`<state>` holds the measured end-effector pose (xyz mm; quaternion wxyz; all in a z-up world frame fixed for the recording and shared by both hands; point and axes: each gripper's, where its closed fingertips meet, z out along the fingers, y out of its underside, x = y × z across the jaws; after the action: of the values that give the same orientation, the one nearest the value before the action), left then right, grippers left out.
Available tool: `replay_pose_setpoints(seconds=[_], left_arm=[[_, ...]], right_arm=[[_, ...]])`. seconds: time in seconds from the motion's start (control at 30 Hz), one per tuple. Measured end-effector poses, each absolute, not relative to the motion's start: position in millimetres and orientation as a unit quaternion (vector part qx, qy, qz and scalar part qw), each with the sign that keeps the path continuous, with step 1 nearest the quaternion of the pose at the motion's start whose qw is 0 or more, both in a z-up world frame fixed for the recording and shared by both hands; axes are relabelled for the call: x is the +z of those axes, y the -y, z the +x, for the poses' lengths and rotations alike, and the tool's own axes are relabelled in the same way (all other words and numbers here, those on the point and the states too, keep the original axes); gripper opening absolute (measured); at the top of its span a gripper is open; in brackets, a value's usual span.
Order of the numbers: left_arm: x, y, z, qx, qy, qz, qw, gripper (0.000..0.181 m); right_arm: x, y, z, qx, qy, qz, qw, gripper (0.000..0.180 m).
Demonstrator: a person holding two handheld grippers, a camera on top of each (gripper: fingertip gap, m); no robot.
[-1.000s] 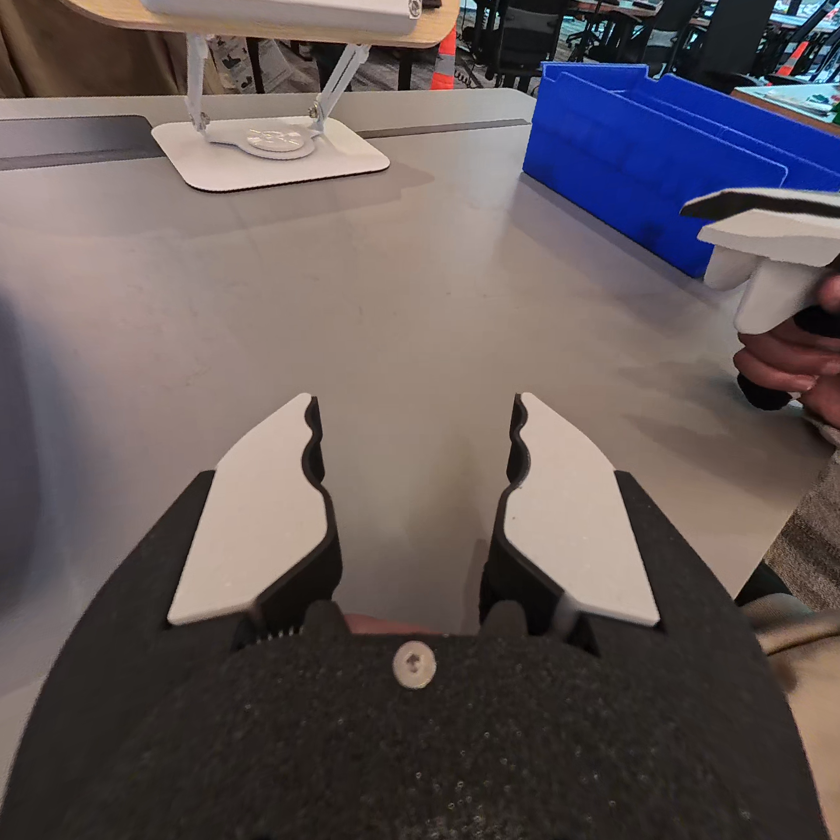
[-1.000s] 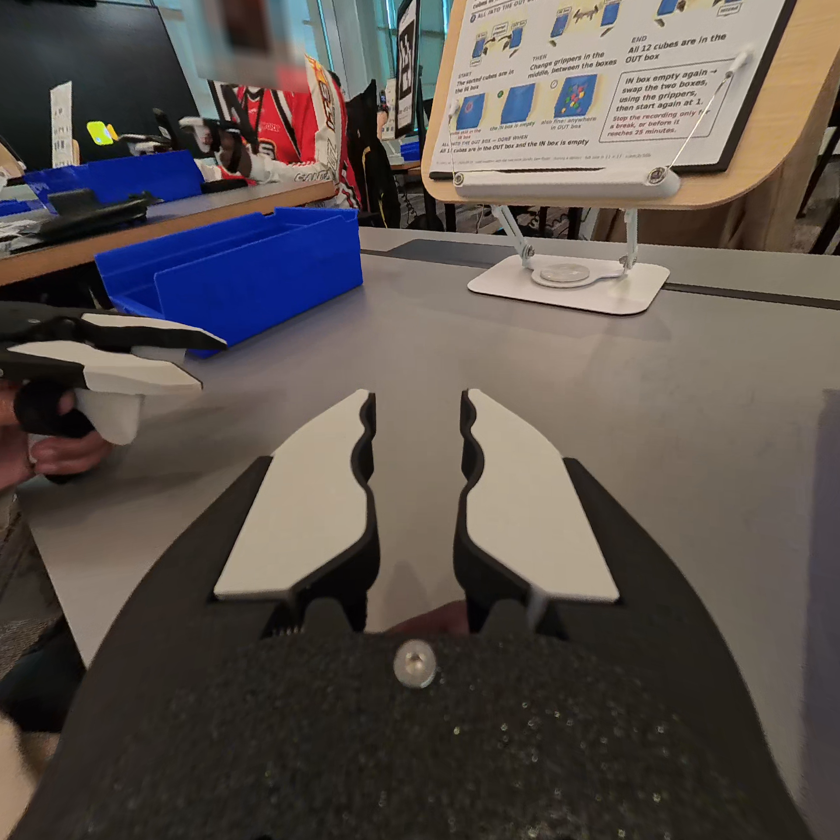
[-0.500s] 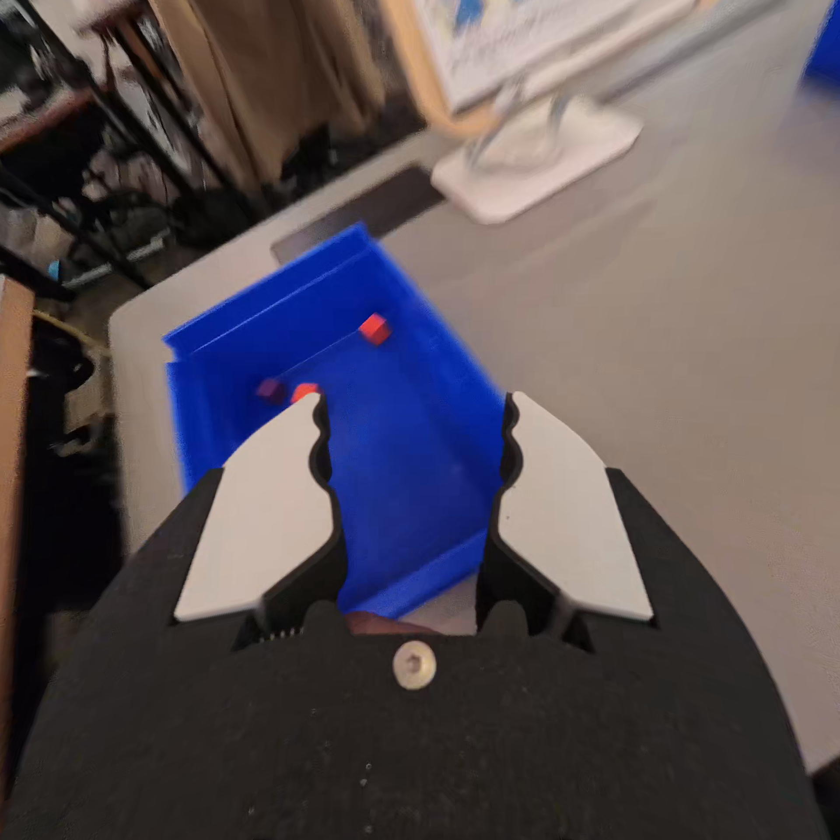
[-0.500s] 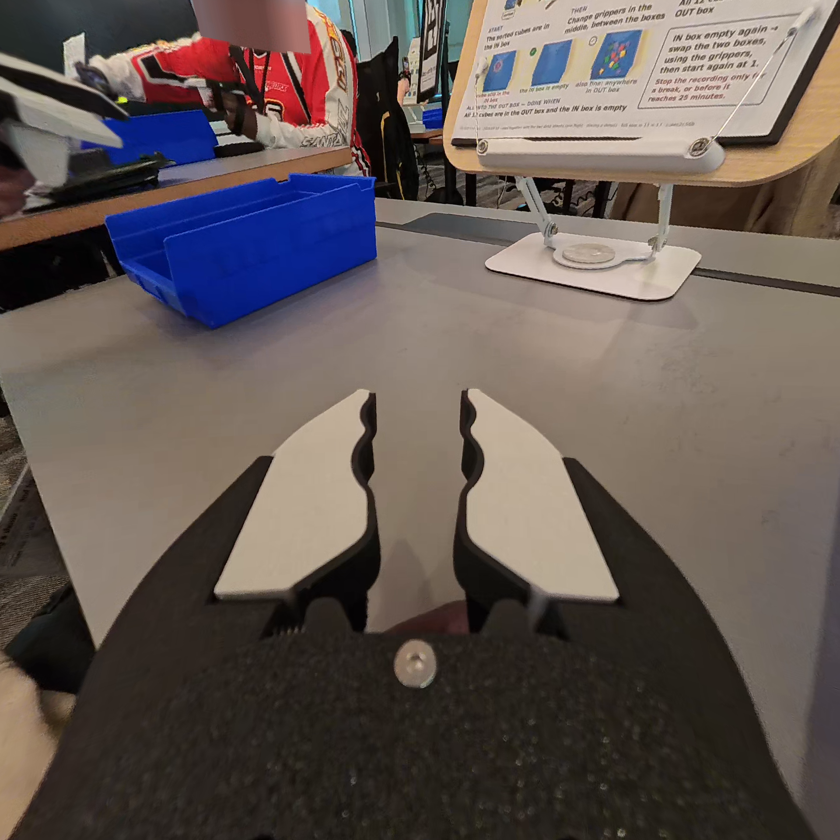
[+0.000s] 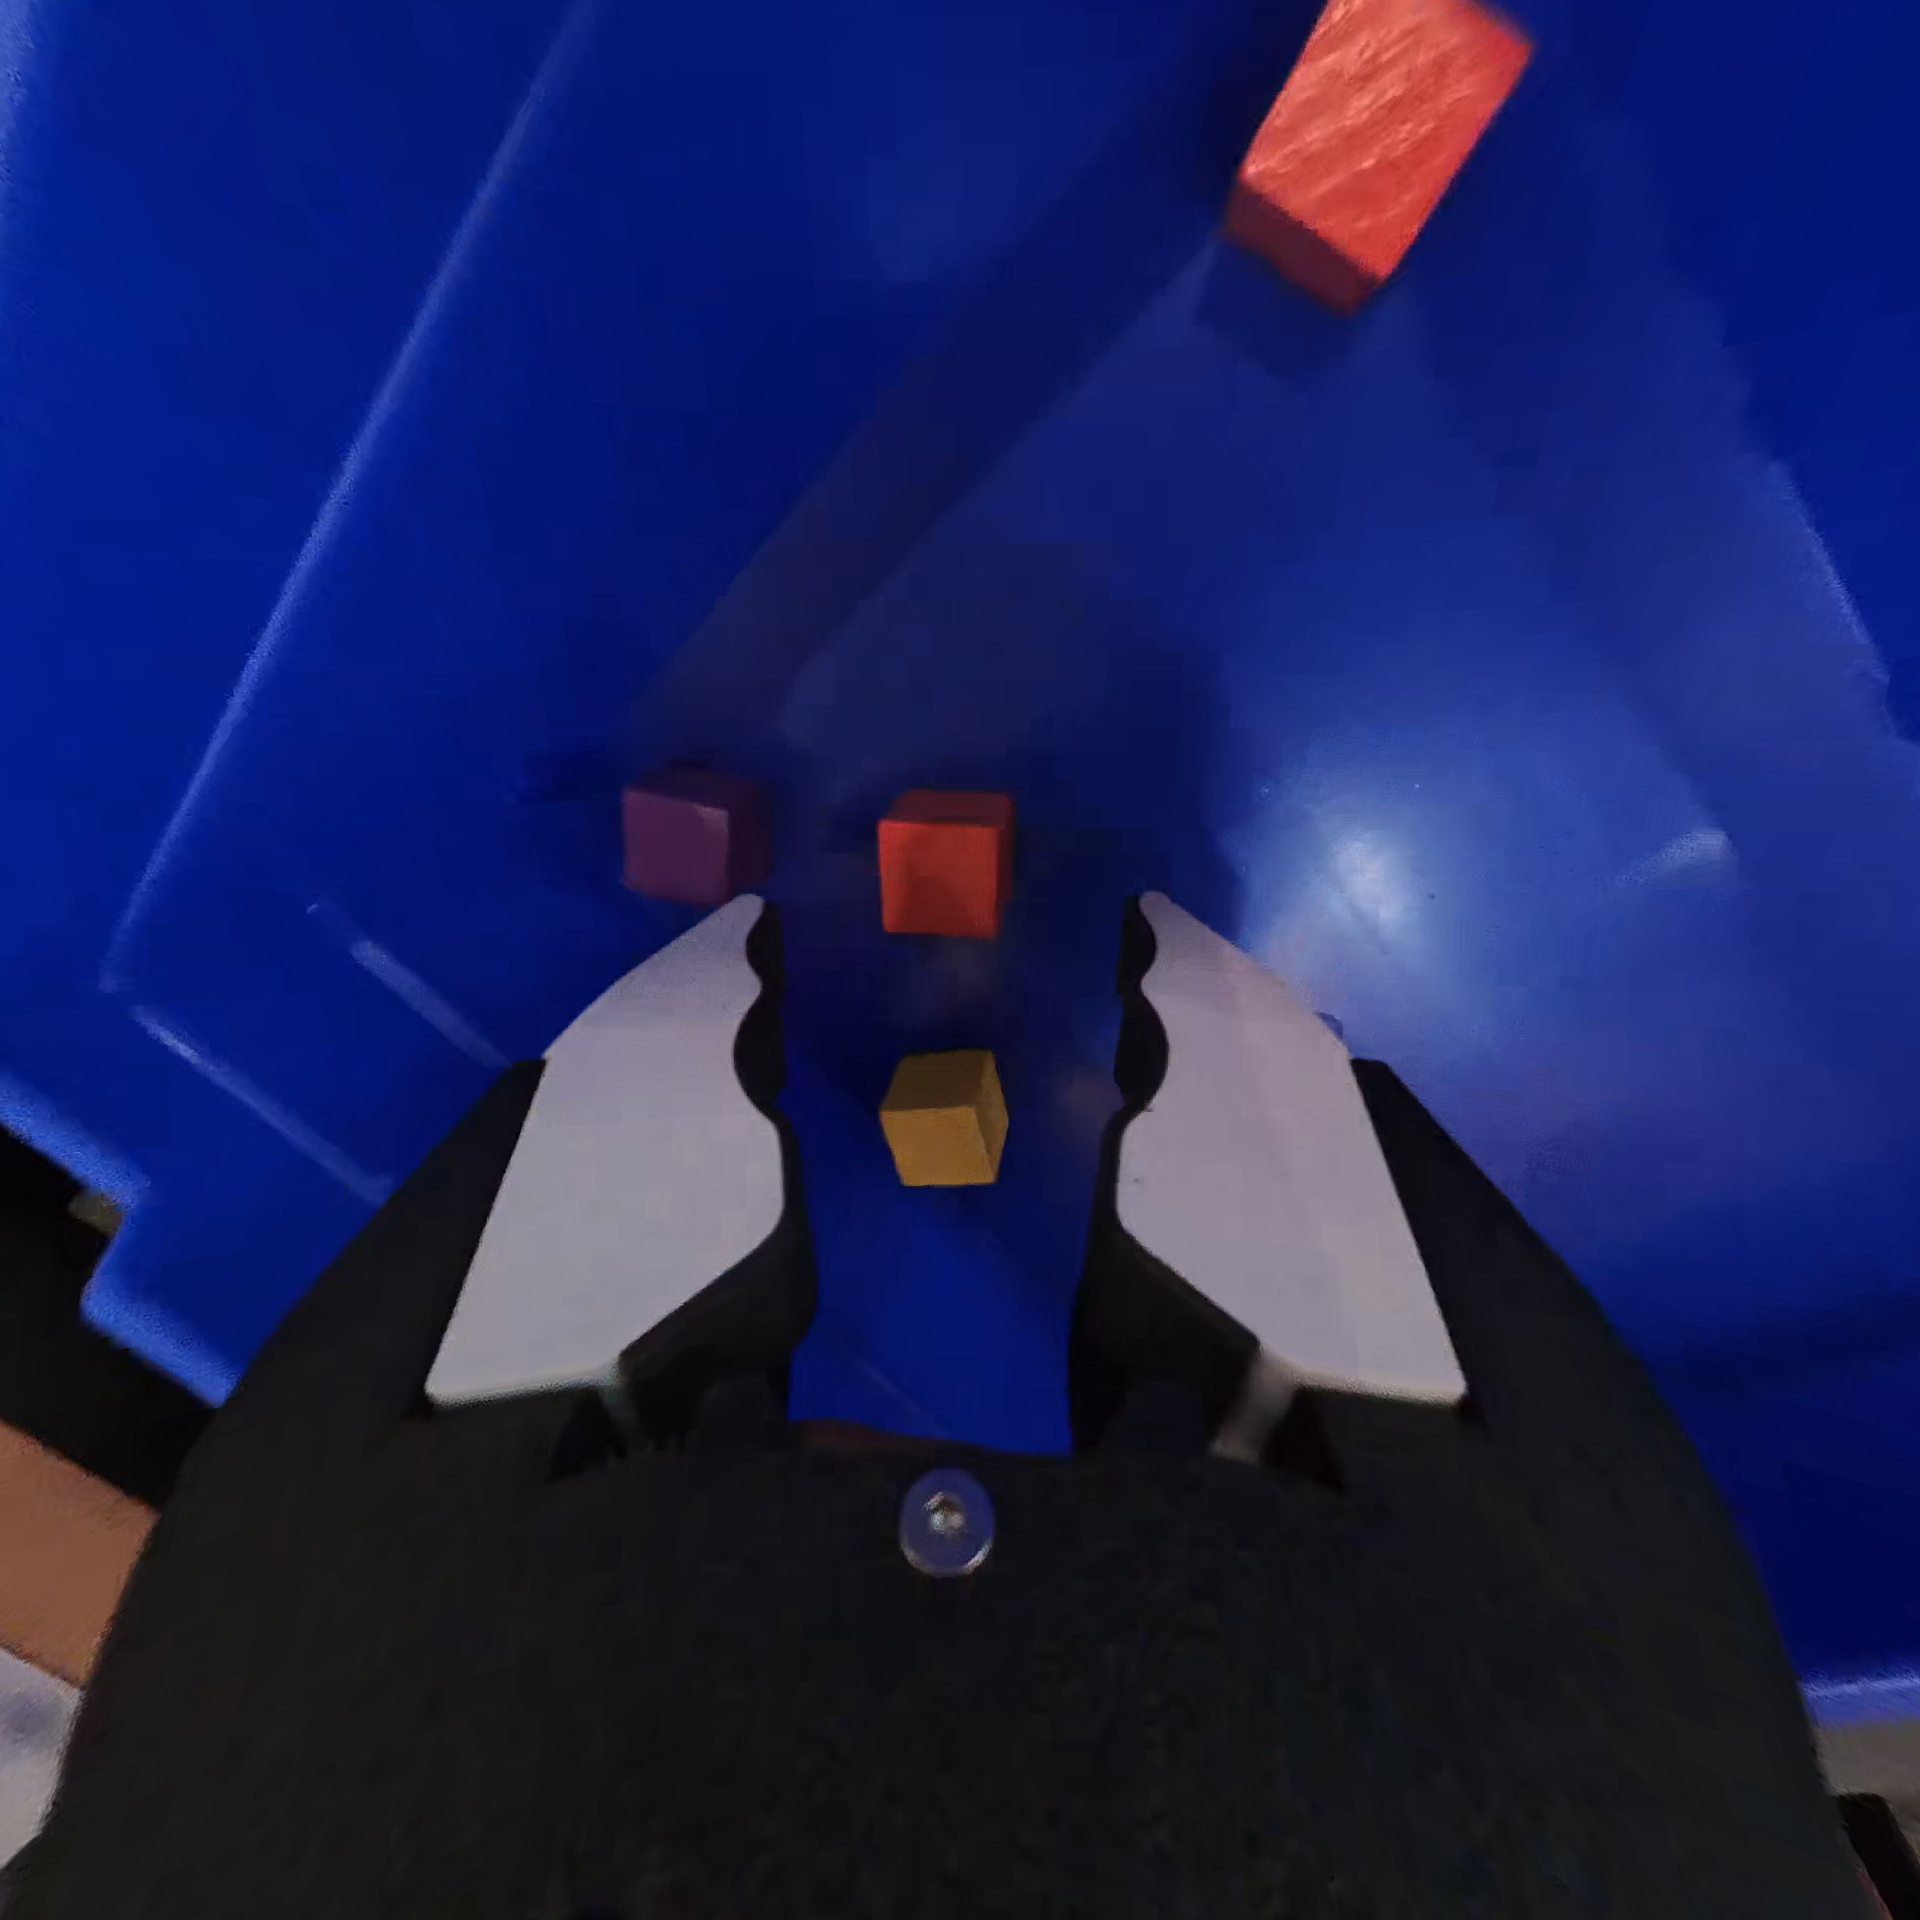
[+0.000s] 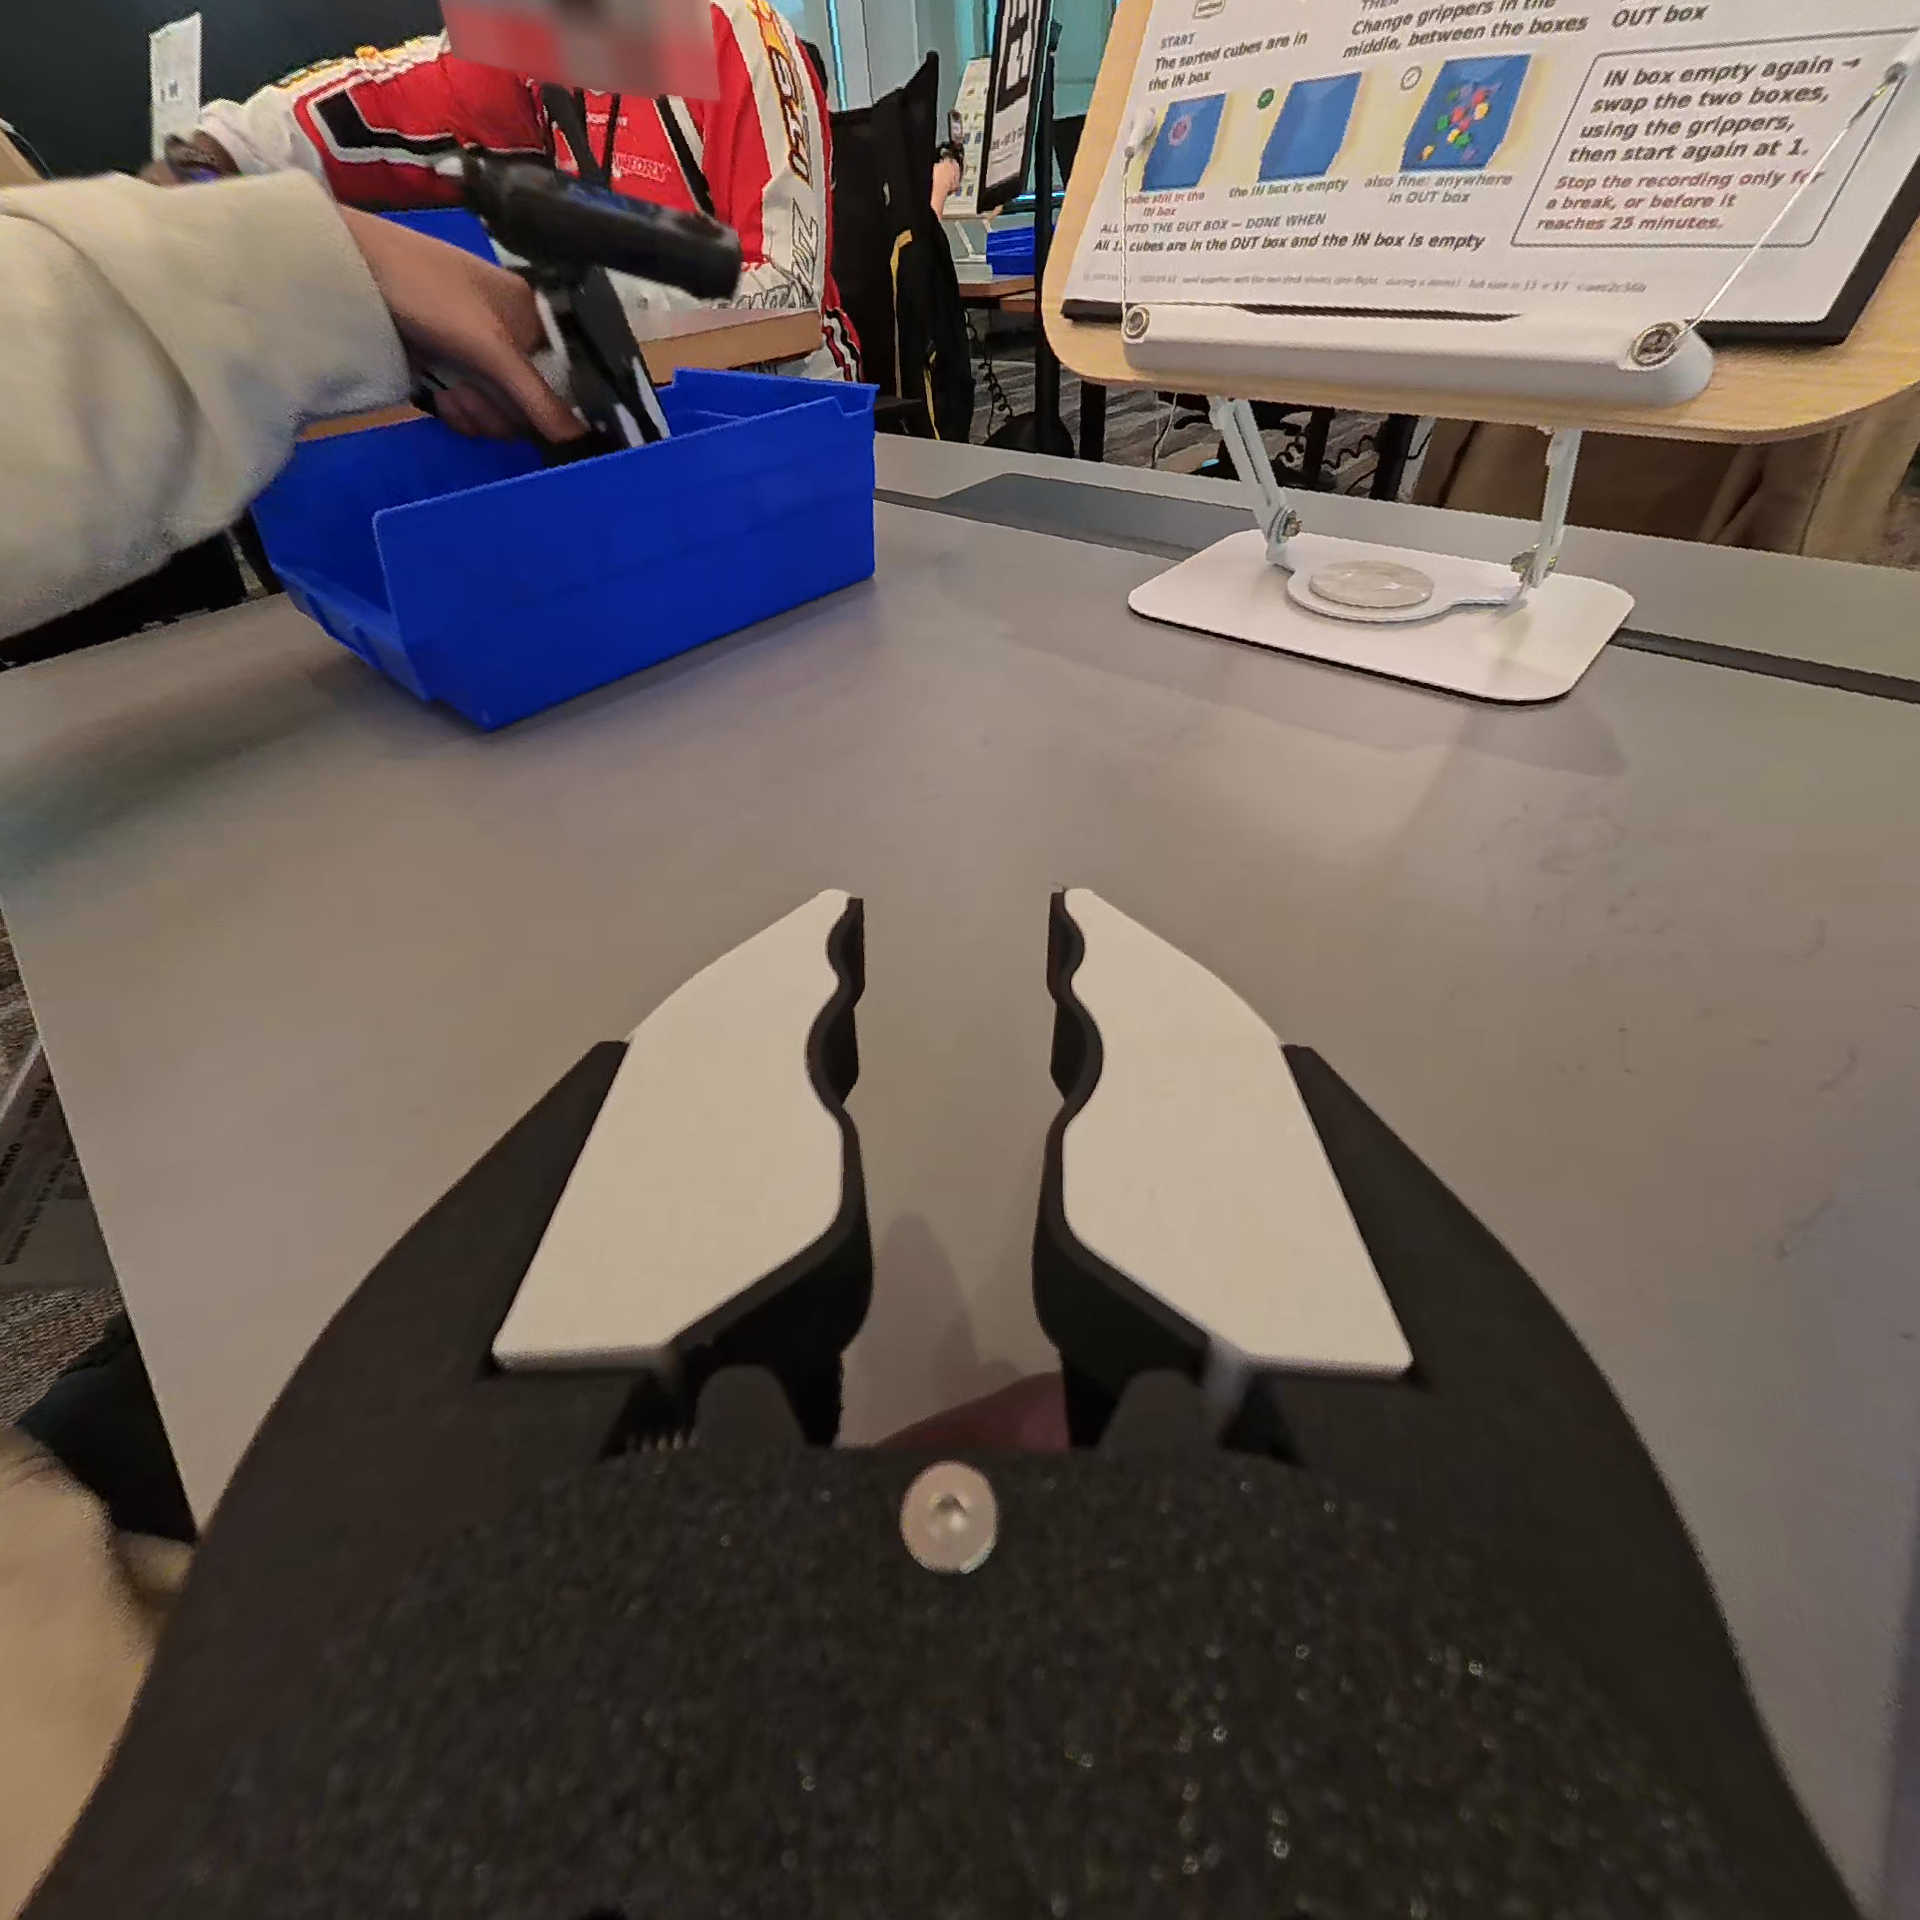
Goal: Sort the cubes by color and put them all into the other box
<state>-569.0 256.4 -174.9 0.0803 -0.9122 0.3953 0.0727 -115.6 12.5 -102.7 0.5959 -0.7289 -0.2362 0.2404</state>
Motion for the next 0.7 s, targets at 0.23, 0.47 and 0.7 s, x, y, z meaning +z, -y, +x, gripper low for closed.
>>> replay_pose_setpoints(seconds=[0.23,0.47,0.7], left_arm=[[-186,-255,-561,0.052,-0.39,-0.918,0.05,0.023],[-151,-232,-562,0.047,-0.388,-0.916,0.092,0.022],[-47,-171,-495,0.0,-0.41,-0.832,0.373,0.022]], right_arm=[[-102,-6,-112,0.252,0.241,-0.726,0.593,0.032],[-99,-1,-107,0.232,0.255,-0.72,0.602,0.029],[-81,0,-89,0.224,0.243,-0.709,0.623,0.028]])
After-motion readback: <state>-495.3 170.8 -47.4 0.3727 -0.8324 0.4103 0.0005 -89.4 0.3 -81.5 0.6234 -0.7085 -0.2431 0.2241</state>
